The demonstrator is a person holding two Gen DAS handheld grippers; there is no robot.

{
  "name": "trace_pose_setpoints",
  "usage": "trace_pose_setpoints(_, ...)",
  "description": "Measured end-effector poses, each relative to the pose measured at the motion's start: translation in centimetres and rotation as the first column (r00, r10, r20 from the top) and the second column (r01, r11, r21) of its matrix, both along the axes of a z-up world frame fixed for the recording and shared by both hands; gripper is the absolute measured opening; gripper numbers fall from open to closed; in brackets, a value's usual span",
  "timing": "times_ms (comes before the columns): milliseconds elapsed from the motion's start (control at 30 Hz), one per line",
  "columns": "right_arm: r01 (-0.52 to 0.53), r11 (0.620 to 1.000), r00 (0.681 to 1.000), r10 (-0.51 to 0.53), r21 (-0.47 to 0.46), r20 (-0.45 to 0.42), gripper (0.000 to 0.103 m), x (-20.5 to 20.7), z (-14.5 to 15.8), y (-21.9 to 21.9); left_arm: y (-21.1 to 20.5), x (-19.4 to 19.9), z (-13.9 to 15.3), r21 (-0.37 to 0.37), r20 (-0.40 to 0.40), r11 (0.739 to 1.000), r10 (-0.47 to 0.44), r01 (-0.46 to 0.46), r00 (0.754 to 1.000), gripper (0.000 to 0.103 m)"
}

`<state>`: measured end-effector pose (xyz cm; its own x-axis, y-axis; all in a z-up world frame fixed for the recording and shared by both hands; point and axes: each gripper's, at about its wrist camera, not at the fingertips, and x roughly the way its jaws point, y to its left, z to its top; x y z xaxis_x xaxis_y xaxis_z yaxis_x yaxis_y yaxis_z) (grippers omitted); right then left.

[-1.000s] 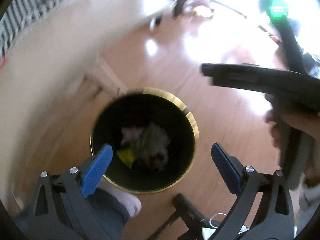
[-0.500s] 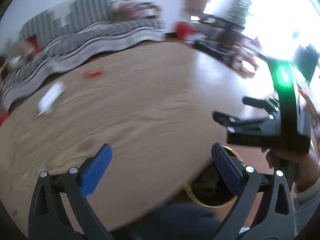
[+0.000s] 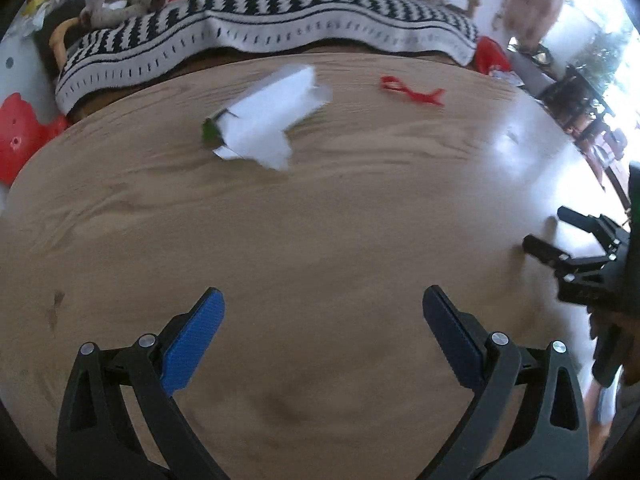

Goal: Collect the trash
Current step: 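Move both tools back toward the table, then grasp the white paper with the left tool while the right tool grasps the red ribbon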

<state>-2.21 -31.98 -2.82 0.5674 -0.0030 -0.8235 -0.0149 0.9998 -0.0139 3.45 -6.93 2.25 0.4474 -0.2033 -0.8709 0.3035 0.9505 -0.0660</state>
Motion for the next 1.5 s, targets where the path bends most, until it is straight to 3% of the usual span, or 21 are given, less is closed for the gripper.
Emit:
trace_pose_setpoints(167, -0.071, 0.997, 0.997, 0.071, 0.009, 0.002, 0.098, 7.9, 0.3, 0.8, 0.9, 7.0, -1.9, 0.057, -0.031, 0.998, 0.014, -0.013, 0.999, 0.096)
trace_pose_setpoints(233, -0.111, 0.994, 0.994, 0.111, 0.008, -0.014, 0.098, 10.5, 0.3, 1.4, 0.9, 8.5, -2.2, 0.091, -0.004, 0.996, -0.001, 0.001, 1.000, 0.097)
trace_pose_setpoints(367, -0.199, 0.980, 0.979, 0.199, 0.007, -0.037, 0.098, 15.6, 0.3, 2.1, 0.9, 11.6, -2.3, 0.084, 0.038, 0.995, -0.049, 0.046, 0.998, 0.097)
trace_pose_setpoints(600, -0.275, 0.961, 0.960, 0.275, 0.002, -0.052, 0.098, 20.1, 0.2, 3.0, 0.8, 15.1, -2.5, 0.077, 0.067, 0.993, -0.095, 0.089, 0.993, 0.098)
trace_pose_setpoints(800, -0.313, 0.950, 0.947, 0.312, 0.002, -0.079, 0.097, 21.3, 0.3, 3.7, 0.5, 16.0, -2.4, 0.085, 0.055, 0.995, -0.058, 0.053, 0.997, 0.098)
trace_pose_setpoints(833, -0.311, 0.950, 0.947, 0.310, 0.005, -0.079, 0.088, 21.4, 0.3, 3.8, 0.5, 16.0, -2.4, 0.084, 0.058, 0.995, -0.064, 0.059, 0.996, 0.097)
trace_pose_setpoints(867, -0.312, 0.950, 0.948, 0.312, 0.006, -0.069, 0.050, 21.4, 0.6, 3.9, 0.4, 15.8, -2.2, 0.080, 0.079, 0.994, -0.075, 0.069, 0.994, 0.081)
trace_pose_setpoints(900, -0.312, 0.950, 0.949, 0.312, 0.013, -0.047, 0.015, 21.2, 1.2, 4.0, 0.5, 15.7, -1.8, 0.085, 0.103, 0.995, -0.068, 0.059, 0.992, 0.048)
trace_pose_setpoints(933, -0.303, 0.953, 0.952, 0.303, 0.015, -0.045, 0.009, 21.0, 1.4, 4.1, 0.5, 15.7, -1.4, 0.099, 0.109, 0.994, -0.050, 0.039, 0.993, 0.047)
trace_pose_setpoints(1033, -0.260, 0.965, 0.962, 0.262, 0.044, -0.072, 0.009, 20.7, 1.5, 4.0, -0.3, 15.1, -0.9, 0.155, 0.086, 0.985, -0.089, 0.075, 0.992, 0.040)
trace_pose_setpoints(1100, -0.237, 0.971, 0.969, 0.240, 0.043, -0.065, 0.009, 20.1, 1.6, 4.0, -0.5, 14.3, -0.4, 0.143, 0.068, 0.986, -0.098, 0.087, 0.993, 0.037)
trace_pose_setpoints(1333, -0.196, 0.979, 0.980, 0.198, 0.058, -0.025, 0.009, 15.7, 4.2, 4.2, -2.0, 9.7, 2.2, 0.152, 0.057, 0.978, -0.153, 0.143, 0.987, 0.036)
trace_pose_setpoints(1500, -0.183, 0.982, 0.983, 0.183, 0.041, 0.002, 0.009, 11.6, 7.3, 4.2, -3.5, 5.2, 5.6, 0.162, 0.098, 0.973, -0.180, 0.163, 0.979, 0.036)
